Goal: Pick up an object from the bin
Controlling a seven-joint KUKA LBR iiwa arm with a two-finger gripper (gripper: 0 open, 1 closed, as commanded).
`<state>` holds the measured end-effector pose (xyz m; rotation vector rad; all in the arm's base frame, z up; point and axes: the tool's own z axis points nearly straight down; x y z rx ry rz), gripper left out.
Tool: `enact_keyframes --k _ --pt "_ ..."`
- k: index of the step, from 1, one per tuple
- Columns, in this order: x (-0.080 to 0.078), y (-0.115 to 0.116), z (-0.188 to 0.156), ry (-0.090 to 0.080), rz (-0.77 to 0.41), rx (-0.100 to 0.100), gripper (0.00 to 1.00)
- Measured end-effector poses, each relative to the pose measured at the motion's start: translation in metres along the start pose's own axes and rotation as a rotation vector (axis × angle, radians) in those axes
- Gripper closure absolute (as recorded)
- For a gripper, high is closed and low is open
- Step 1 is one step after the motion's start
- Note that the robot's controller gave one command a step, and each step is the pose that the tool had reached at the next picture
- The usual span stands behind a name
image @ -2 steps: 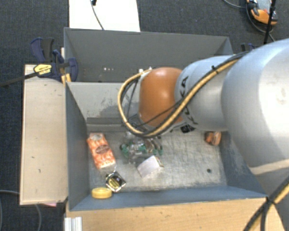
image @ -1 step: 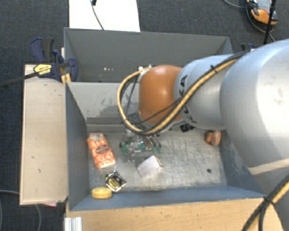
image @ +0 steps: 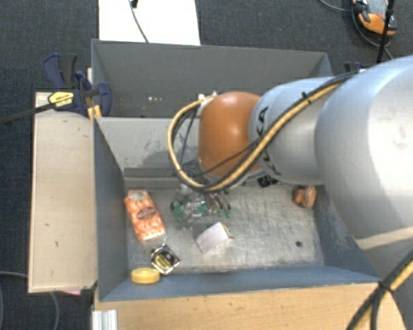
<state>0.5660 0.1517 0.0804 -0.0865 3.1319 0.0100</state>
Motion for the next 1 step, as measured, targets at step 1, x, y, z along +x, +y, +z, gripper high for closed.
enact_keyframes --k 1 --pt "0.0012 0.0000 -0.0083 -0.001 -0.005 0.002 1.00"
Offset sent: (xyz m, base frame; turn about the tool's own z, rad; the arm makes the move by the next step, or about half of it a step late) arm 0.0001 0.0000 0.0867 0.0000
